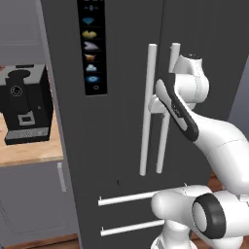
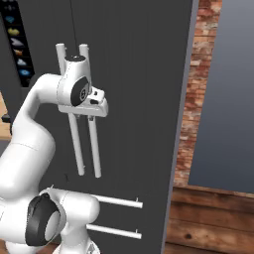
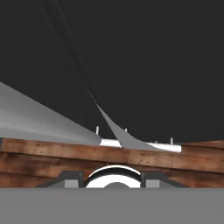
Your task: There is a bowl on the dining counter. Grab a lemon wedge from the fridge and place it in the bowl. Then get the liquor bottle and glass cup from the cabinet and place them next to the bowl.
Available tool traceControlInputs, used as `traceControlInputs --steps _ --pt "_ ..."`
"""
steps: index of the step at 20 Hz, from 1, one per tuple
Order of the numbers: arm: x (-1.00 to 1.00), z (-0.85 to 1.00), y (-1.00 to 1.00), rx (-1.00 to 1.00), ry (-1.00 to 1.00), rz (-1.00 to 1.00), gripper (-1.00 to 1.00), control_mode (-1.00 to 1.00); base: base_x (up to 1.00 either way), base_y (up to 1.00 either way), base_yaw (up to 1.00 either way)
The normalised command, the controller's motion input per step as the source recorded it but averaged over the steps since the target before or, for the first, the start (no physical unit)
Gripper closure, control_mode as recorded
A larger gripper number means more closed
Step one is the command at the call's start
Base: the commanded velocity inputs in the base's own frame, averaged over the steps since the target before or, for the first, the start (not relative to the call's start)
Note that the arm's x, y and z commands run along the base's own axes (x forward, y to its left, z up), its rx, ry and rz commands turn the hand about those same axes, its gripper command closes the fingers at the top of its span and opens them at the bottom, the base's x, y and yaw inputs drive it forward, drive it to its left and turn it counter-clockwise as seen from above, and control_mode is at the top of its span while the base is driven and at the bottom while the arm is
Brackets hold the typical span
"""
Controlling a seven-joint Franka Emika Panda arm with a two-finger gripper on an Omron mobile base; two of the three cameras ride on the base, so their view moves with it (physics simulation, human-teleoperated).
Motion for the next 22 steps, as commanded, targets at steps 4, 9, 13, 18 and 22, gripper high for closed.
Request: traceControlInputs --steps 4,9,13,18,22 --pt "-0.14 0.0 0.0 0.0 -0.02 0.0 -1.0 -1.0 0.0 0.0 0.0" --pt "-0.07 0.0 0.0 0.0 -0.01 0.0 -1.0 1.0 -0.53 0.0 0.0" --pt "0.0 0.0 0.0 0.0 0.0 0.0 -1.0 1.0 -0.83 0.05 0.0" --pt "0.0 0.0 0.0 0.0 0.0 0.0 -1.0 1.0 -0.6 0.04 0.0" --pt "0.0 0.0 0.0 0.0 0.0 0.0 -1.0 1.0 -0.11 0.0 0.0"
